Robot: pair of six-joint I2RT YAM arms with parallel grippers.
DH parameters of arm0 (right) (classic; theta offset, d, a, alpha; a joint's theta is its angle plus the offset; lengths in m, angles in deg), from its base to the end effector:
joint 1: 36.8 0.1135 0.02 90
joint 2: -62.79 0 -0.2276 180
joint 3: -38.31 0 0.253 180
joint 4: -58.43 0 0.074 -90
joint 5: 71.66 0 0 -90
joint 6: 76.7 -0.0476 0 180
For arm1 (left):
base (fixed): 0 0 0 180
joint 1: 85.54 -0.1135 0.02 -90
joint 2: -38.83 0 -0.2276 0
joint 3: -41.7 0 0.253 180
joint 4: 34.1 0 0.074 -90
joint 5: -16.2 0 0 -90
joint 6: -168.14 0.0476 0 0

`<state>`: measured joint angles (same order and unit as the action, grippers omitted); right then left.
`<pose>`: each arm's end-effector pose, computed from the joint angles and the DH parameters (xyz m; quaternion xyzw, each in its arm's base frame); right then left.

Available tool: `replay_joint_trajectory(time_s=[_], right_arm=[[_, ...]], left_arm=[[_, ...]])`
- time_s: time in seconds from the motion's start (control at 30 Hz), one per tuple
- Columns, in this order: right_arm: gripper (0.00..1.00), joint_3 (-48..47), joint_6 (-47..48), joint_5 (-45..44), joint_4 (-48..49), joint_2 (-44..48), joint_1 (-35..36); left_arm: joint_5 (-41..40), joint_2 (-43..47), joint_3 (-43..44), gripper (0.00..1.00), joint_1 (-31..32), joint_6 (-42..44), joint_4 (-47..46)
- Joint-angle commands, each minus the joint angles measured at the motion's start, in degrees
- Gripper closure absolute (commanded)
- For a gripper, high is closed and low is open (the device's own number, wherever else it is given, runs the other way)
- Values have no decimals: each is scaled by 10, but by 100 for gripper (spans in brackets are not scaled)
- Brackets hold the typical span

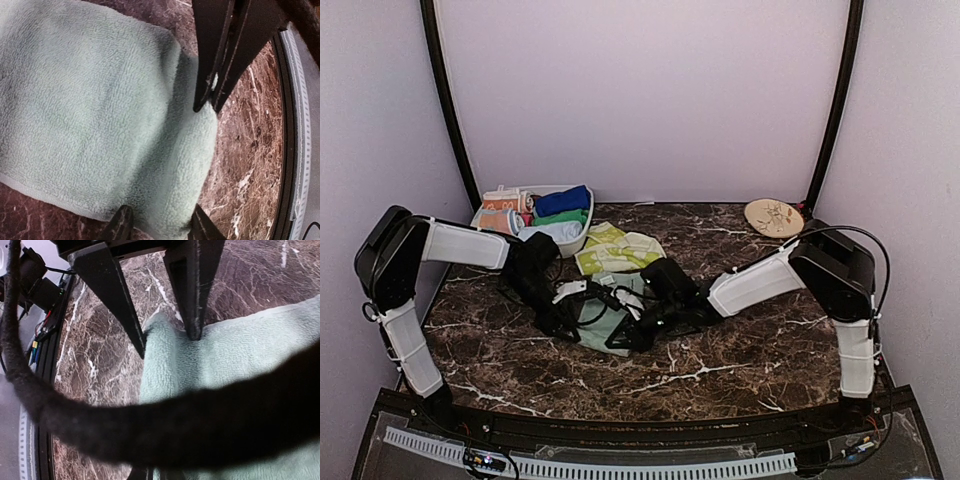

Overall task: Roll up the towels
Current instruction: Roll the towel at the center of the board.

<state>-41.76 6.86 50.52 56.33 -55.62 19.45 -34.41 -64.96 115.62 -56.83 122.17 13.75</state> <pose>0.2088 0.3581 0.0826 -0.4727 0.7423 0.4244 0.2130 0.2637 -0.1789 0.1003 0.5841 0.7324 -0.3187 0.1445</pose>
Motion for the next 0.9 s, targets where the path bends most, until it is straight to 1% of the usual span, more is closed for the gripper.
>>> replay_joint_trajectory(time_s=[0.0, 0.1, 0.17, 0.37, 0.5, 0.53, 0.67, 0.87], right_arm=[[100, -45, -60, 48, -14, -38, -28], [100, -67, -85, 85, -34, -56, -42], [100, -81, -94, 99, -53, -65, -47], [100, -123, -141, 127, -118, -104, -67], [100, -136, -153, 122, -136, -118, -70], [100, -142, -154, 121, -143, -121, -70], [100, -148, -150, 114, -159, -122, -70], [100, -136, -144, 110, -170, -116, -73]], left_arm=[[-14, 60, -4, 59, -3, 30, 13], [-38, 111, -31, 53, -2, 65, -4], [-52, 141, -37, 52, -2, 83, -12], [-79, 195, -41, 51, 26, 139, -21], [-94, 183, -55, 51, 60, 144, -38], [-103, 177, -63, 51, 79, 149, -49], [-174, 149, -82, 51, 125, 165, -108], [-247, 130, -116, 52, 144, 180, -205]])
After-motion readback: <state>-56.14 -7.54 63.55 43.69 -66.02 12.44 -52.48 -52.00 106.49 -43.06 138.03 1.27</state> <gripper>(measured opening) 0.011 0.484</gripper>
